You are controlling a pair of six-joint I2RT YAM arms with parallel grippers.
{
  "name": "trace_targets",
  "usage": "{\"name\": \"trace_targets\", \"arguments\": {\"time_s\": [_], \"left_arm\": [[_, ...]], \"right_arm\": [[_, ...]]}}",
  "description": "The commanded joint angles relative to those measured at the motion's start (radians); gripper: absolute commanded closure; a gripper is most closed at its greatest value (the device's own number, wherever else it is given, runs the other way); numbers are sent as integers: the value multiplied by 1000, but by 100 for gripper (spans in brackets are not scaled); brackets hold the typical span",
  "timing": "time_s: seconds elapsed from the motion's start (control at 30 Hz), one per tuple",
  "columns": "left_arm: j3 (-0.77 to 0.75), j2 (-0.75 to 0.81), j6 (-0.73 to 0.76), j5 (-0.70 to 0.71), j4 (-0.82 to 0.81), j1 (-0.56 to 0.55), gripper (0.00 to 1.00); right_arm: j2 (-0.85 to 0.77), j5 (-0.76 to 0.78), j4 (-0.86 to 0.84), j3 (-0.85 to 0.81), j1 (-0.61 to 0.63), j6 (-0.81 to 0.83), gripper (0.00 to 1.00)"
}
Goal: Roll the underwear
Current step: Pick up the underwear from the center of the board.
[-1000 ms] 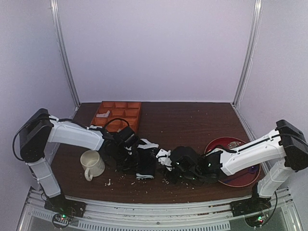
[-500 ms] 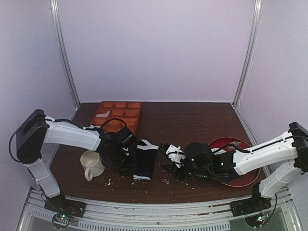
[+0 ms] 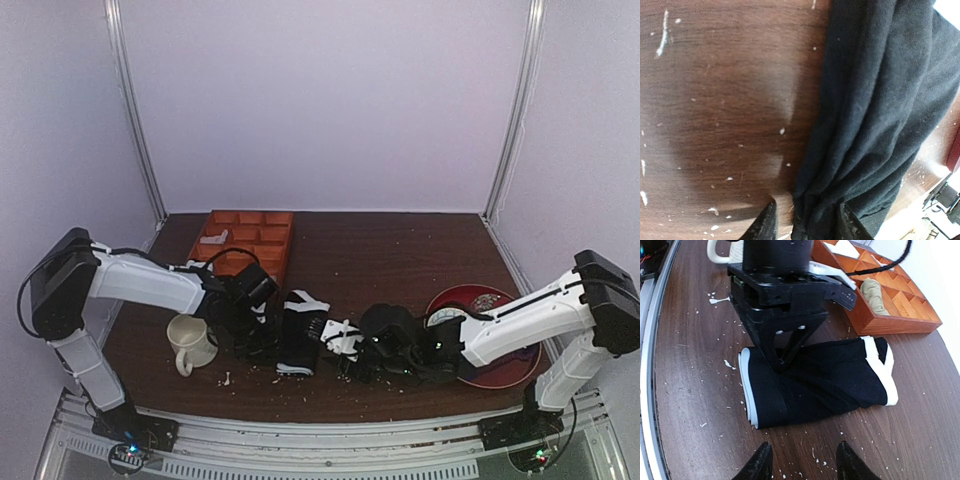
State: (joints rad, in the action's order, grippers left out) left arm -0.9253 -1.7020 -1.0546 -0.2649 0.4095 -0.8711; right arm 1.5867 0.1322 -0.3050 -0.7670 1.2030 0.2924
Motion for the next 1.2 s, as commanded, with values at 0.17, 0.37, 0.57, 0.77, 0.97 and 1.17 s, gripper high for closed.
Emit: {"name": "trace_targets", "arguments": {"time_s": [0.17,0.37,0.57,0.77,0.97,1.17], "left_arm": [[12,-25,24,-28,-28,6,51],[33,-15,13,-34,-44,9,50],[38,-11,9,-36,-45,14,50],[47,-4,7,-41,-44,24,50],[48,-2,9,-49,-43,30,50],[48,1,12,-53,-40,33,51]], "right_arm": [[155,42,-14,-93,64,141,47],[233,60,-66,-125,90,160,48],[278,49,-103,-143,95,169,48],[334,70,-142,-160,94,181,49],[376,84,-164,-168,93,193,51],[407,105,-171,-171,93,203,54]]}}
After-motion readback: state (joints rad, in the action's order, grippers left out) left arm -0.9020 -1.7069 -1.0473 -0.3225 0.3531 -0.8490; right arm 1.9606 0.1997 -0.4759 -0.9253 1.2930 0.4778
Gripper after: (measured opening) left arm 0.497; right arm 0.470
